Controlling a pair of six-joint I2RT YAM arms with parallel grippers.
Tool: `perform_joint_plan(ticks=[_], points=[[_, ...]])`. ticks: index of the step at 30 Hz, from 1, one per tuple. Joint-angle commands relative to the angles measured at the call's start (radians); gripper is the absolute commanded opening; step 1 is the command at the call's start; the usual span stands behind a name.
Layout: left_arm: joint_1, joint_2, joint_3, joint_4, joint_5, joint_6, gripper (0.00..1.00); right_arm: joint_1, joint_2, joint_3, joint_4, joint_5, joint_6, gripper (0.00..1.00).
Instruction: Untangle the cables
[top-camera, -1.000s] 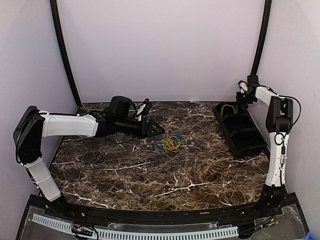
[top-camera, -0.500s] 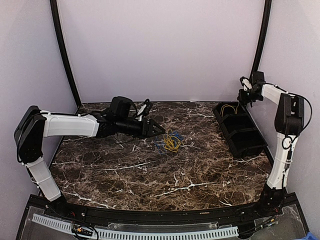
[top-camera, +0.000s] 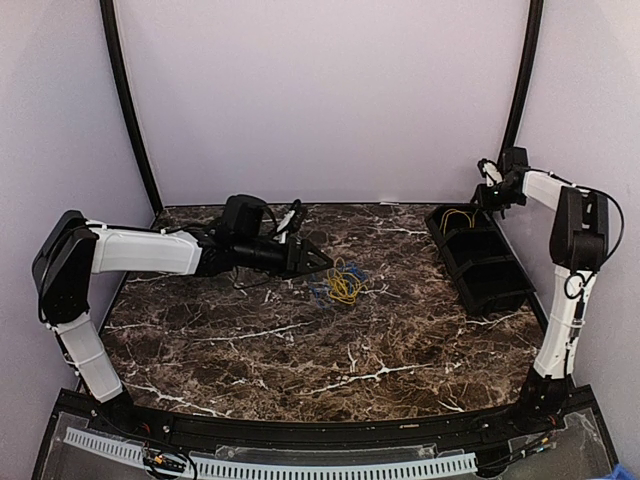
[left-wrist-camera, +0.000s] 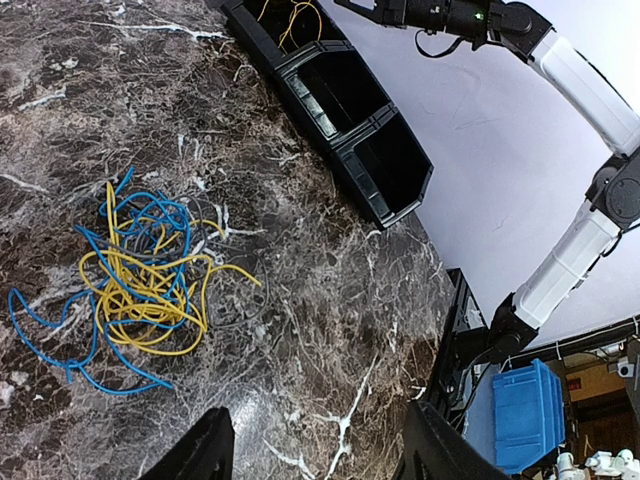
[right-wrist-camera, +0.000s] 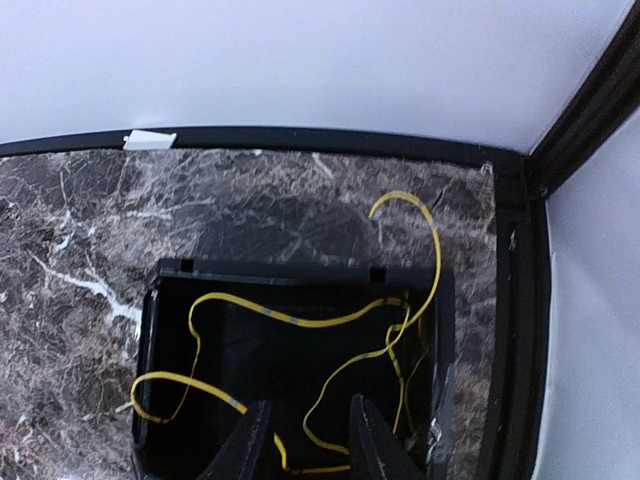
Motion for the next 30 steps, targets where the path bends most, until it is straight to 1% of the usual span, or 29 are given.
perform_joint_plan(ticks=[1,2,9,16,22,26,30], points=[[-0.009,0.001,-0.002,0.02,0.019,-0.008,0.61,-0.006,0.111,0.171,-0.015,0.035,0.057,0.3],[-0.009,0.0,-0.004,0.018,0.017,-0.008,0.61,-0.006,0.135,0.213,-0.022,0.035,0.069,0.32],[-0.008,-0.004,-0.004,-0.002,0.008,0.0,0.61,-0.006,0.252,0.363,-0.053,0.07,0.116,0.35],[-0.009,0.018,0.022,-0.015,0.015,0.005,0.61,-0.008,0.281,0.379,-0.049,0.09,0.111,0.35],[-0.009,0.031,0.032,-0.011,0.022,0.005,0.61,-0.008,0.243,0.373,-0.045,0.041,0.108,0.34],[-0.009,0.035,0.033,-0.008,0.025,0.003,0.61,-0.009,0.198,0.338,-0.01,0.084,0.102,0.34],[-0.008,0.037,0.031,-0.004,0.029,0.0,0.61,-0.016,0.213,0.349,-0.011,0.13,0.112,0.33]])
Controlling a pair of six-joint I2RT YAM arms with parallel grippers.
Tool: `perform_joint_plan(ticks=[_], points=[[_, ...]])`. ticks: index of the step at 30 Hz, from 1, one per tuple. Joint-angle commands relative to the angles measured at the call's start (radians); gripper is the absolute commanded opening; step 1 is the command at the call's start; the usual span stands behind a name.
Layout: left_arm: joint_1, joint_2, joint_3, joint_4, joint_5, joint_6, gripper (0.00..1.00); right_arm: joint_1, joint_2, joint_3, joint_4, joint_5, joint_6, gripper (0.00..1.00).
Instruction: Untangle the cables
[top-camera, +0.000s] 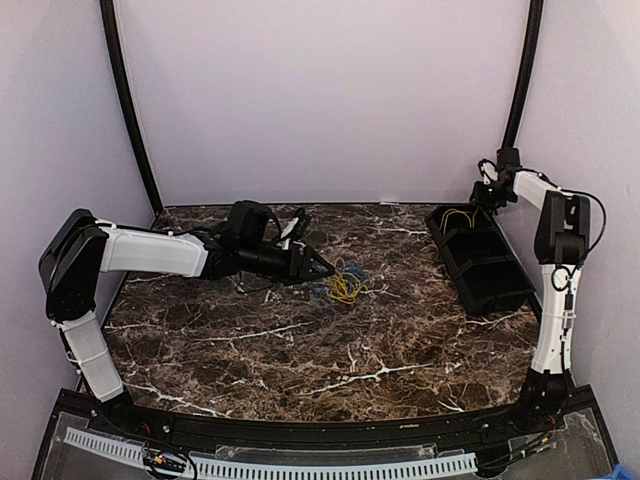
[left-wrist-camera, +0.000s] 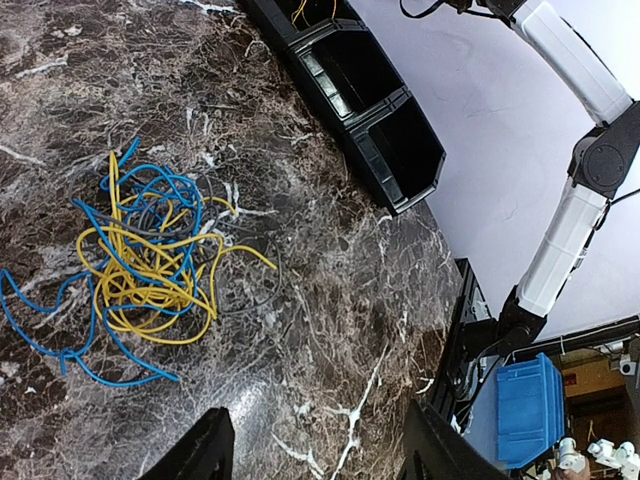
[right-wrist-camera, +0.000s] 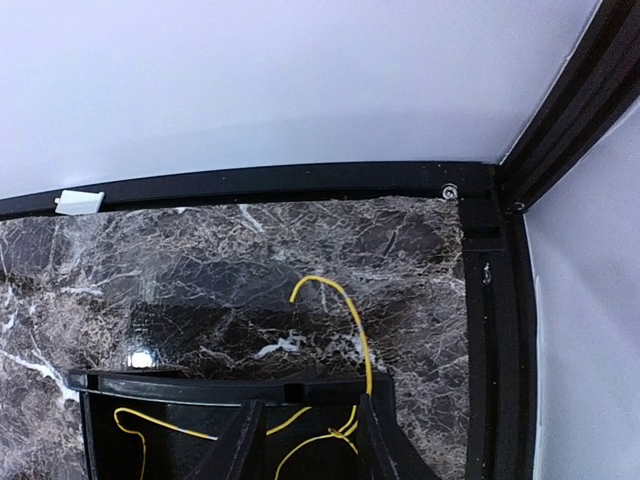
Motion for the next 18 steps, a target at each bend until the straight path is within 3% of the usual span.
perform_joint_plan(ticks=[1,18], points=[[-0.004,-0.007,0.03,-0.002,0.021,0.003,0.61,-0.014,-0.038,0.017,0.035,0.061,0.012,0.33],[-0.004,-0.019,0.016,-0.005,0.015,-0.001,0.61,-0.018,0.051,0.082,-0.005,0.016,0.009,0.27]])
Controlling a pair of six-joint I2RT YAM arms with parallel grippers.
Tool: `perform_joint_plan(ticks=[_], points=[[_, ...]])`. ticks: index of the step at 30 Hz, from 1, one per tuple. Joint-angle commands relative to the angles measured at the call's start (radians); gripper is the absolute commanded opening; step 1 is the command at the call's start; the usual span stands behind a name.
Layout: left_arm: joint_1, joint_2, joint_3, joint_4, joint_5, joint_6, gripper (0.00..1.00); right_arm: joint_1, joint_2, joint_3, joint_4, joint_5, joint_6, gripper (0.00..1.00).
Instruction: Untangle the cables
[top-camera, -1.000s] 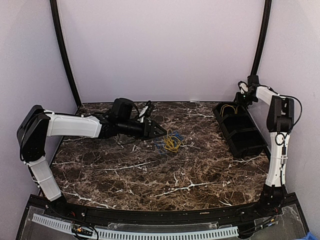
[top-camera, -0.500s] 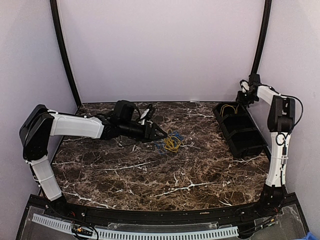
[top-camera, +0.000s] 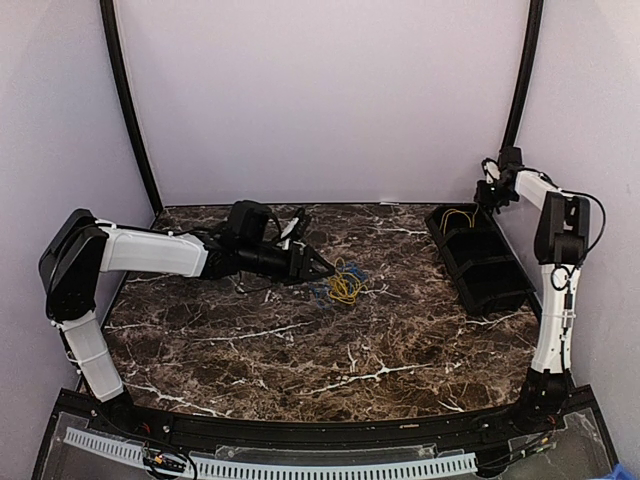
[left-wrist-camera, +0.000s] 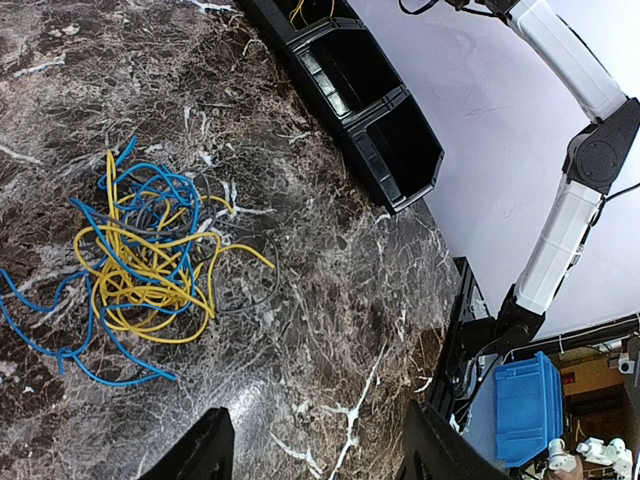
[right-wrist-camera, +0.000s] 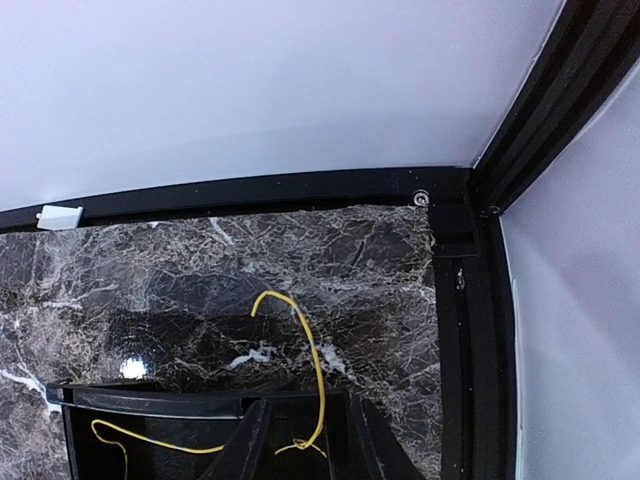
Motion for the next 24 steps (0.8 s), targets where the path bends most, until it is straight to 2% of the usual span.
perform_joint_plan(ticks=[1,10,19,24], points=[[-0.004,-0.019,0.016,-0.004,0.006,-0.003,0.61,-0.004,0.034,0.04,0.0,-0.024,0.005,0.27],[-0.004,-0.017,0.003,0.009,0.005,-0.011,0.61,-0.003,0.055,0.046,-0.009,-0.045,0.013,0.25],[-0.004,-0.008,0.009,0.013,0.01,-0.011,0.61,-0.002,0.042,0.03,-0.001,-0.05,-0.003,0.0],[-0.004,-0.005,0.013,0.009,0.013,-0.009,0.61,-0.002,-0.054,-0.066,0.055,-0.094,-0.024,0.0]])
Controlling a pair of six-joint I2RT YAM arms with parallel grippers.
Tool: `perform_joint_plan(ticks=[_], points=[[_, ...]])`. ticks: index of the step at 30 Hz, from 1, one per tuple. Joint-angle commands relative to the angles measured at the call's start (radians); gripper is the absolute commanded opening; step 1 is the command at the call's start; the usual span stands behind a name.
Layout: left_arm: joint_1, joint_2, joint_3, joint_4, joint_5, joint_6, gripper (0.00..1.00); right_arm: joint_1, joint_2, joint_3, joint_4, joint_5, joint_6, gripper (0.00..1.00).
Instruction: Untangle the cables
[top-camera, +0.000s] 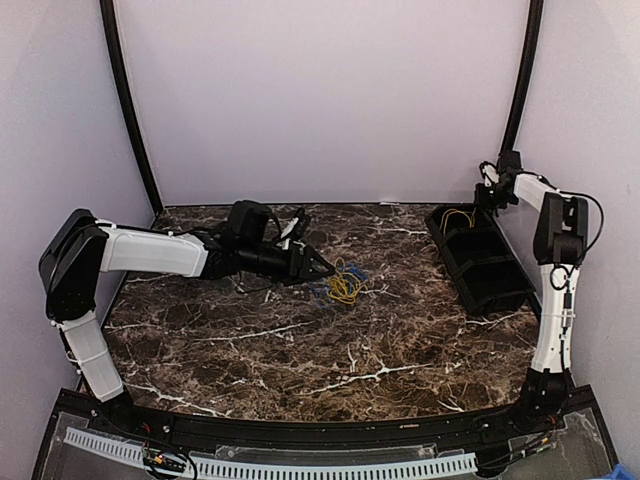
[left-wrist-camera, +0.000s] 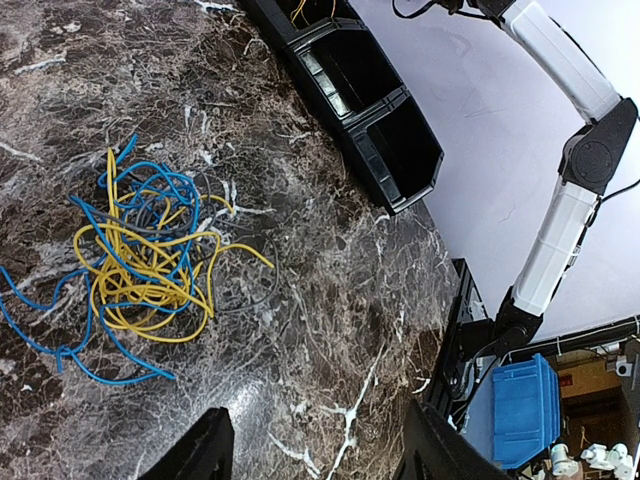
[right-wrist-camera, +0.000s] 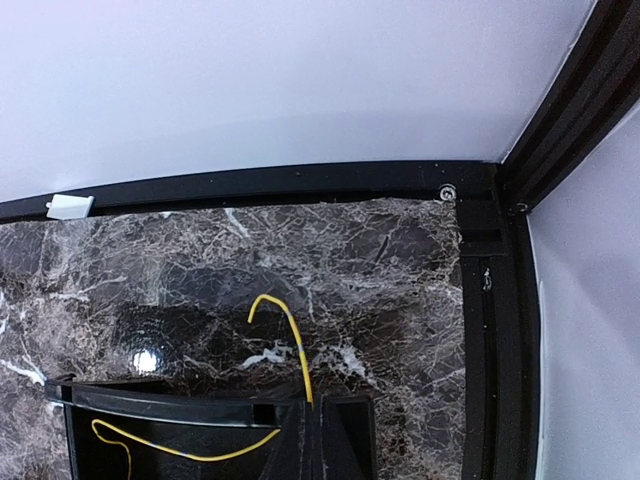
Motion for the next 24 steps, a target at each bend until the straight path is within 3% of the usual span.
perform_joint_plan(ticks=[1,13,18,21,24], points=[[-0.004,-0.005,0.014,0.009,0.012,0.001,0.61,-0.002,-0.107,-0.094,0.06,-0.059,-0.019,0.0],[-0.005,-0.013,-0.014,0.034,0.022,-0.011,0.61,-0.002,-0.318,-0.341,0.185,-0.186,-0.028,0.0],[-0.005,-0.021,-0.025,0.038,0.023,-0.013,0.61,-0.002,-0.321,-0.337,0.176,-0.15,-0.037,0.0],[-0.005,-0.024,-0.028,0.037,0.023,-0.01,0.61,-0.002,-0.254,-0.241,0.118,-0.083,-0.006,0.26],[-0.005,-0.025,-0.027,0.031,0.02,-0.01,0.61,-0.002,-0.175,-0.154,0.081,-0.038,0.037,0.39]])
